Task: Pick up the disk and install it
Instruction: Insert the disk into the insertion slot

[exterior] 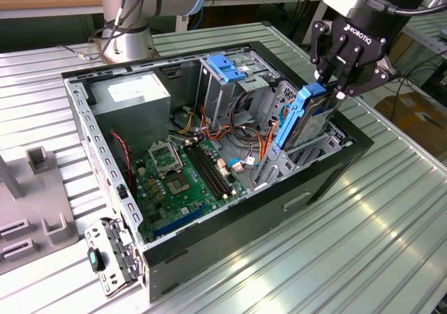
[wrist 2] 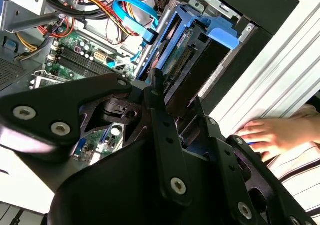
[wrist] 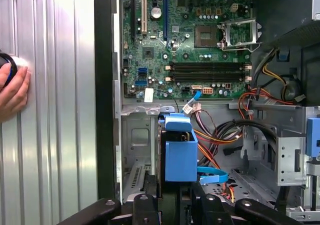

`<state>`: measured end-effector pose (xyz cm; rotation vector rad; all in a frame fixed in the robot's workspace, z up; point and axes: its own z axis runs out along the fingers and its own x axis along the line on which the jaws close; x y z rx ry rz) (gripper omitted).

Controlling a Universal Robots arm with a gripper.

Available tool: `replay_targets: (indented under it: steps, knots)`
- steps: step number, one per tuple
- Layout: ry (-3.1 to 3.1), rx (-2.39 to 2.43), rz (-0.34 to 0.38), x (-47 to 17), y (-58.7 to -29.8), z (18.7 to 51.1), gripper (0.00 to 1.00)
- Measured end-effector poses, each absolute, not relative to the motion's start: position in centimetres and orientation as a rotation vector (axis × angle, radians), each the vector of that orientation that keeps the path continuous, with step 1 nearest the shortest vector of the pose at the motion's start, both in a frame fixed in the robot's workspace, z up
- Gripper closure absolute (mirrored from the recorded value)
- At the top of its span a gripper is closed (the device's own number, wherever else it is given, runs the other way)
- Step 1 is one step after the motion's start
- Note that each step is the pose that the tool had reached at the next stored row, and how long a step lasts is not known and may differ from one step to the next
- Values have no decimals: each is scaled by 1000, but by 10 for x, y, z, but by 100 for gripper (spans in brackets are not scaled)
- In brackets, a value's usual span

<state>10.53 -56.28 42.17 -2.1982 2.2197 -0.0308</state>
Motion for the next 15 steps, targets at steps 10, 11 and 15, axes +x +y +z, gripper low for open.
replay_targets:
  steps: [10,11,15]
  knots:
    - [2220,-2198,-31,105,-563,400,65]
    - [2220,-2198,-31,105,-563,398,65]
    - [2220,-2198,-31,105,-563,388,65]
